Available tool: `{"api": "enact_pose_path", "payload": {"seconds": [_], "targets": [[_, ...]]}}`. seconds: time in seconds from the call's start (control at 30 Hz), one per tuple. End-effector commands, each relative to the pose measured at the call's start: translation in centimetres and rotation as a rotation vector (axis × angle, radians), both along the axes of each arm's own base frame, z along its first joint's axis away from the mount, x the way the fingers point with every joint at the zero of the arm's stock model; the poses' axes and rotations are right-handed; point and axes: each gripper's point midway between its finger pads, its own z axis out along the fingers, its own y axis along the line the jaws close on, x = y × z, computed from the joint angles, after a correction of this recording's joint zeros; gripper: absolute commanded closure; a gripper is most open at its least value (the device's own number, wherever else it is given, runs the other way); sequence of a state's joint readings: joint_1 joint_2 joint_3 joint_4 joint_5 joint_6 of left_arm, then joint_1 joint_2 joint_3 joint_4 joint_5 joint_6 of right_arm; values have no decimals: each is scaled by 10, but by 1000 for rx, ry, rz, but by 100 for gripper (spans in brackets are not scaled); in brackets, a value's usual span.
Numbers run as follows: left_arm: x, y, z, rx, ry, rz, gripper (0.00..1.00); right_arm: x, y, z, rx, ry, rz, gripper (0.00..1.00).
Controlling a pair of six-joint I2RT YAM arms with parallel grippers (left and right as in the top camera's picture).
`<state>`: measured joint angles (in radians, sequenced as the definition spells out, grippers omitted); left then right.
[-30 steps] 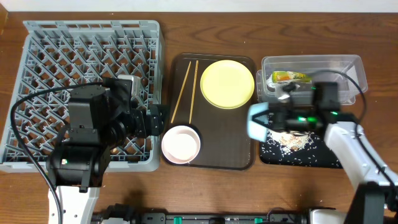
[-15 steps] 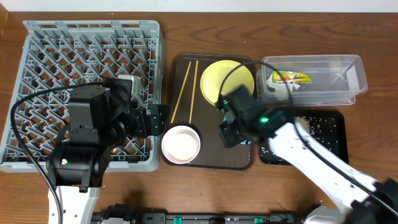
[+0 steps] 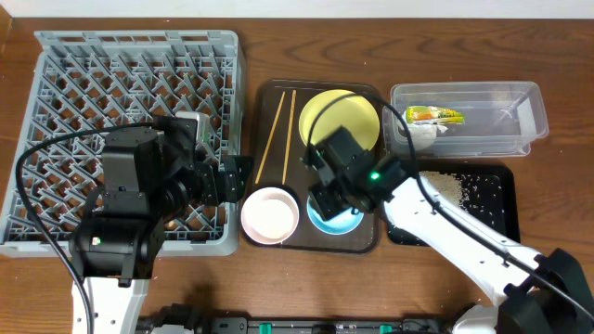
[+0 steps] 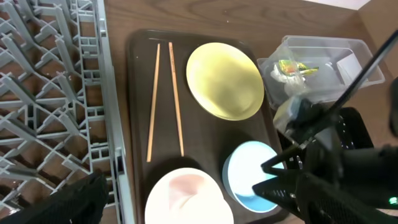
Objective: Sort waste into correct bins and load items into the dishwasher
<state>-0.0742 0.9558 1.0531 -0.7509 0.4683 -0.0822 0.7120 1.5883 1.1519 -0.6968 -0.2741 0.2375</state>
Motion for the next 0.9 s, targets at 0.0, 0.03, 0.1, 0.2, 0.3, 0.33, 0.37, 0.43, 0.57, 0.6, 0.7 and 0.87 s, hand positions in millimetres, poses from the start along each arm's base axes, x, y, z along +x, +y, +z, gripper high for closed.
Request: {"api": "enact_pose_path", "payload": {"seconds": [0.0, 0.03, 0.1, 0.2, 0.3, 0.33, 0.37, 0.43, 0.57, 0.6, 0.7, 0.87], "targets": [[2, 1, 10, 3, -27, 9, 4, -15, 33, 37, 220, 65, 101, 58], [3, 2, 10, 6, -27, 12, 4, -16, 36, 38, 230, 69, 102, 57], [3, 3, 10, 11, -27, 19, 4, -15, 37, 33, 207, 65, 81, 52], [1, 3, 7, 14, -11, 20, 4, -7, 33, 14, 126, 46, 47, 45], [-4, 3, 3, 15, 10, 19, 4, 1, 33, -6, 81, 45, 32, 50], [-5, 4, 5, 15, 7, 19, 3, -1, 37, -11, 89, 63, 40, 57], [-7, 4, 6, 14, 4, 19, 4, -3, 40, -15, 100, 83, 51, 63], [-11, 4, 12, 13, -20, 21, 4, -7, 46, -25, 110, 122, 70, 64], [-19, 9, 33, 7, -107, 37, 3, -12, 49, -44, 80, 158, 79, 69], [-21, 11, 37, 7, -123, 49, 4, -12, 50, -46, 79, 160, 80, 71], [-26, 18, 42, -8, -134, 85, 4, -7, 54, -43, 97, 139, 82, 89], [-29, 25, 32, -47, -55, 154, 4, 8, 51, -27, 137, 104, 56, 99]]}}
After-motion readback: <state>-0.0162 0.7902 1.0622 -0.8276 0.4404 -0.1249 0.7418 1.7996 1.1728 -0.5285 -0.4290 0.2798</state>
